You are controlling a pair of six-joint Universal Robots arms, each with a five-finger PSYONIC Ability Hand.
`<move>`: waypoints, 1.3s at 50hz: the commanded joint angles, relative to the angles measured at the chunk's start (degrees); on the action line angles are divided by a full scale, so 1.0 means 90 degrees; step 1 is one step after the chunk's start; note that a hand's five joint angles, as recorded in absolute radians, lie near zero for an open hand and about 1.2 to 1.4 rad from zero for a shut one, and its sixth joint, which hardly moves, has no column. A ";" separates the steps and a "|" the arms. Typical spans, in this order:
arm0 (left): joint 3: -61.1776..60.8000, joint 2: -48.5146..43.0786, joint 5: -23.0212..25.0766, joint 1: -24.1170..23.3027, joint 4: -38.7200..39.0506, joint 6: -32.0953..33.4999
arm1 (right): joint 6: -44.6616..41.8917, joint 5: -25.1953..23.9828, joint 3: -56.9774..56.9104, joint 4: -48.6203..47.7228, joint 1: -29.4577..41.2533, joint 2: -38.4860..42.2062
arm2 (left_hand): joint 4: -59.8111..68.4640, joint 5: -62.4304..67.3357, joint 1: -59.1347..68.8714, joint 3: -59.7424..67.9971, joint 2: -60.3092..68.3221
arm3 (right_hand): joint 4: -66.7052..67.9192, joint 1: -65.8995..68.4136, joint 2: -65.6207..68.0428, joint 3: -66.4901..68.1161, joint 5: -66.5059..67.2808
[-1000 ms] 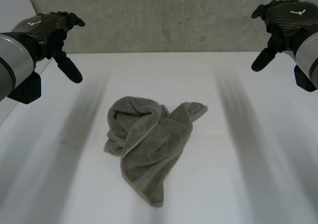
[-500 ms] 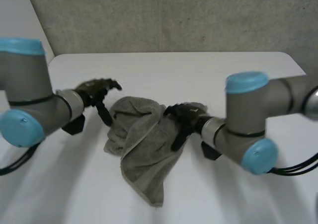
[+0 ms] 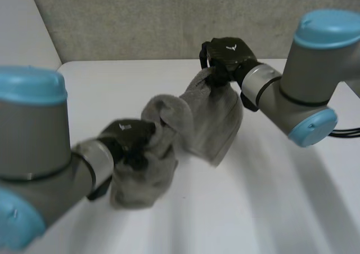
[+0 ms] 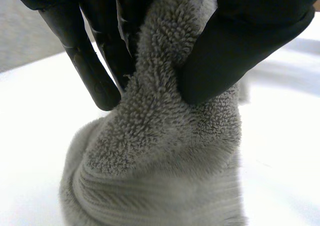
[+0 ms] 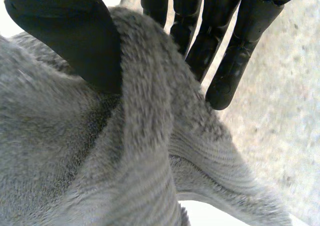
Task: Fold the towel.
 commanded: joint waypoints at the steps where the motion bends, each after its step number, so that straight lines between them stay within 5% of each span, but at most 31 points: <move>1: -0.1020 0.0411 -0.0538 -0.1087 0.0280 -0.0456 | -0.0914 -0.0695 -0.0309 0.0916 -0.0080 0.0020 | 0.0143 0.0344 0.0752 0.0194 0.0184 | 0.1328 0.2824 0.1430 0.1391 0.1627; 3: -0.1039 0.0372 -0.0567 -0.1262 0.0348 -0.0583 | -0.1536 -0.0676 -0.0329 0.1547 -0.0002 0.0272 | -0.3145 -0.2944 -0.2536 -0.3094 -0.3104 | -0.5653 -0.4157 -0.5552 -0.5590 -0.5354; 5: -0.1010 0.0353 -0.0577 -0.1263 0.0377 -0.0593 | -0.1858 -0.0598 -0.0329 0.1802 -0.0002 0.0332 | -0.4590 -0.4389 -0.3981 -0.4539 -0.4549 | -0.6450 -0.4954 -0.6348 -0.6387 -0.6150; 11: -0.0835 0.0430 -0.0577 -0.0845 0.0387 -0.0603 | -0.2340 0.0065 0.0079 0.2136 -0.0031 0.0031 | -0.4829 -0.4627 -0.4219 -0.4777 -0.4787 | -0.6450 -0.4954 -0.6348 -0.6387 -0.6150; 24: -0.0698 0.0782 -0.0431 0.0446 0.0641 -0.0505 | -0.2116 0.0184 0.3028 0.1160 -0.0734 -0.1990 | -0.4829 -0.4627 -0.4219 -0.4777 -0.4787 | -0.6450 -0.4954 -0.6348 -0.6387 -0.6150; 37: -0.0376 -0.0251 0.1053 0.0417 0.0651 -0.0466 | -0.0799 -0.0411 0.4933 0.1043 -0.1622 -0.2832 | -0.5184 -0.4983 -0.4574 -0.5132 -0.5142 | -0.6450 -0.4954 -0.6348 -0.6387 -0.6150; 45: -0.0103 -0.0945 0.1054 0.0407 0.0690 -0.0340 | 0.0373 -0.0958 0.5520 0.0428 -0.1798 -0.2735 | -0.5165 -0.4964 -0.4556 -0.5114 -0.5124 | -0.6450 -0.4954 -0.6348 -0.6387 -0.6150; 61: 0.0426 -0.1786 0.0811 -0.0051 0.0641 0.0354 | 0.0892 -0.0842 0.5120 -0.0090 -0.1427 -0.1748 | -0.3541 -0.3339 -0.2931 -0.3489 -0.3499 | -0.6347 -0.4851 -0.6245 -0.6284 -0.6048; 65: 0.0425 -0.1786 0.0294 -0.0207 0.0660 0.0374 | 0.0892 -0.0851 0.5091 -0.0236 -0.1379 -0.1709 | -0.3483 -0.3282 -0.2874 -0.3432 -0.3442 | -0.4338 -0.2842 -0.4236 -0.4275 -0.4039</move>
